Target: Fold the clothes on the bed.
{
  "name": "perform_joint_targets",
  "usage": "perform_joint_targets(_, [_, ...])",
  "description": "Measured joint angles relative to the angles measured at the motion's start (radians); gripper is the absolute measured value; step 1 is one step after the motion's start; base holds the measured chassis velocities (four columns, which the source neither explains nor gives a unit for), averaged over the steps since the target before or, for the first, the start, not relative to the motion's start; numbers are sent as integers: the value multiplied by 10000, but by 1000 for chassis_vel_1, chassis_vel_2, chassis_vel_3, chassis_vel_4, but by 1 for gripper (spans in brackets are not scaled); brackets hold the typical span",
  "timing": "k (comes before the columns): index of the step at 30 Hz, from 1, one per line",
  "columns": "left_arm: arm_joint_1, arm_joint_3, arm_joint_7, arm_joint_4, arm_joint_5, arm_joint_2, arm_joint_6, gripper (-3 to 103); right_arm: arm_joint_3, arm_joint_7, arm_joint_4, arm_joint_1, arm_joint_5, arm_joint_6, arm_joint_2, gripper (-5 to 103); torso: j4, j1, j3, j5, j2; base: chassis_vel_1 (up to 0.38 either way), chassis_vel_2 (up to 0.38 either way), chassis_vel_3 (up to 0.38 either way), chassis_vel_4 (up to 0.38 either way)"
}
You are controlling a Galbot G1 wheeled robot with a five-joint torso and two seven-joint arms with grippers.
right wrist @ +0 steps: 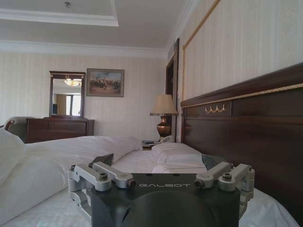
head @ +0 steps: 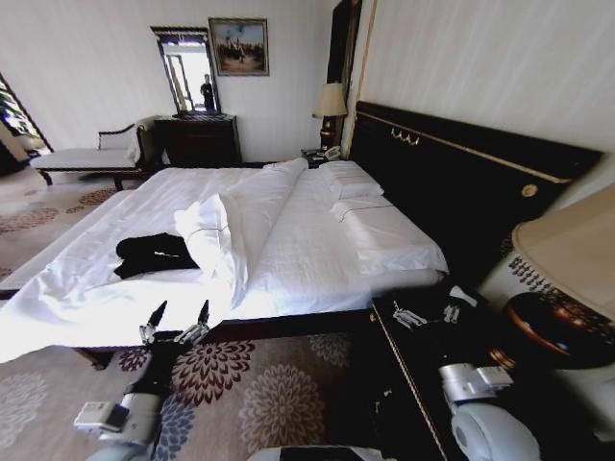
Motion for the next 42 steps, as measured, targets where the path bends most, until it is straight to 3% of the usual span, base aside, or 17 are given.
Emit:
perform_joint_targets(10, [54,-32,18,-18,163,37,10,100,-153,-15,-290,288,425,-87,-262,100,2,1,1,-2,-1,-115,127,126,-116])
perform_joint_targets(42, [64,-28,-22,44,348,-66,-90,100,-290,-401,-263,89,139,143,70,100,2,2,1,-3,-1,-110,109,112,-111])
